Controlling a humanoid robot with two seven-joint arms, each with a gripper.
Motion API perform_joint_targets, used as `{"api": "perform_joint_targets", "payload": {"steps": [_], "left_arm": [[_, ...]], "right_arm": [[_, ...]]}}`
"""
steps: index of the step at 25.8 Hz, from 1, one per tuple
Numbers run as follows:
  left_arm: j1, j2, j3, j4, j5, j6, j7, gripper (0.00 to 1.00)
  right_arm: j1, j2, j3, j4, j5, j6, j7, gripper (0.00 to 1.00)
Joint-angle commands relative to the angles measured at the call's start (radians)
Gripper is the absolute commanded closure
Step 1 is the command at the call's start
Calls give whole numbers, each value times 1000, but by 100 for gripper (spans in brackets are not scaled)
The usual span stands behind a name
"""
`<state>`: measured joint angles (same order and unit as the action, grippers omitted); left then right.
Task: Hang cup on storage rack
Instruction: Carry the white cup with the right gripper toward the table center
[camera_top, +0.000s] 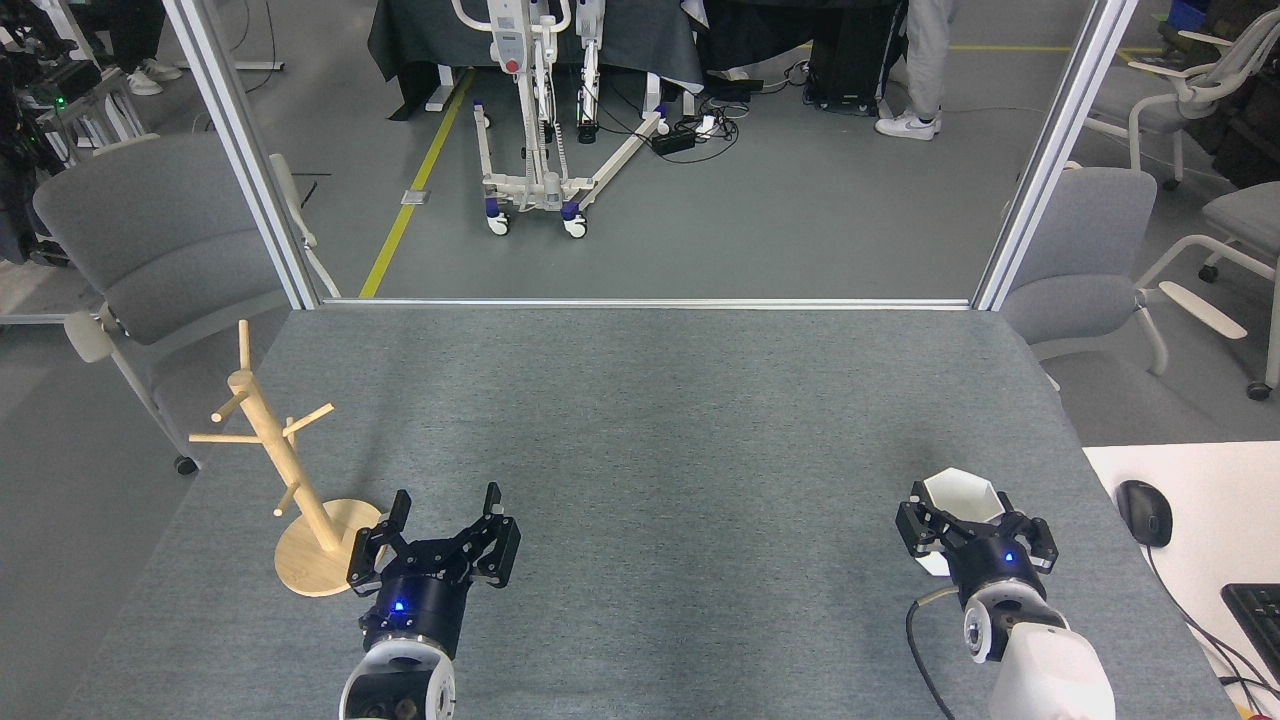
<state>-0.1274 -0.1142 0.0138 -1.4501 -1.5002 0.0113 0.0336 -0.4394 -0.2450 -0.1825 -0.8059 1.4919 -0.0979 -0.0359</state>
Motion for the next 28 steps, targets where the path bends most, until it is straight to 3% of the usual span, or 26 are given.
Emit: {"api": "perform_joint_targets", "payload": {"steps": [1,6,15,28], "left_arm": [[-1,-1,0,-3,1,-5,5,1],[19,1,-2,-33,1,-5,58,1],[20,1,-3,-73,1,-11,49,1],[49,11,-3,-84,3,-37,48,1]], "right_arm": [[-1,1,0,2,1,1,-1,1],[-1,3,0,7,1,7,-10,4],[-1,6,1,8,1,9,-10,4],[1,10,2,8,-1,7,-10,17]]}}
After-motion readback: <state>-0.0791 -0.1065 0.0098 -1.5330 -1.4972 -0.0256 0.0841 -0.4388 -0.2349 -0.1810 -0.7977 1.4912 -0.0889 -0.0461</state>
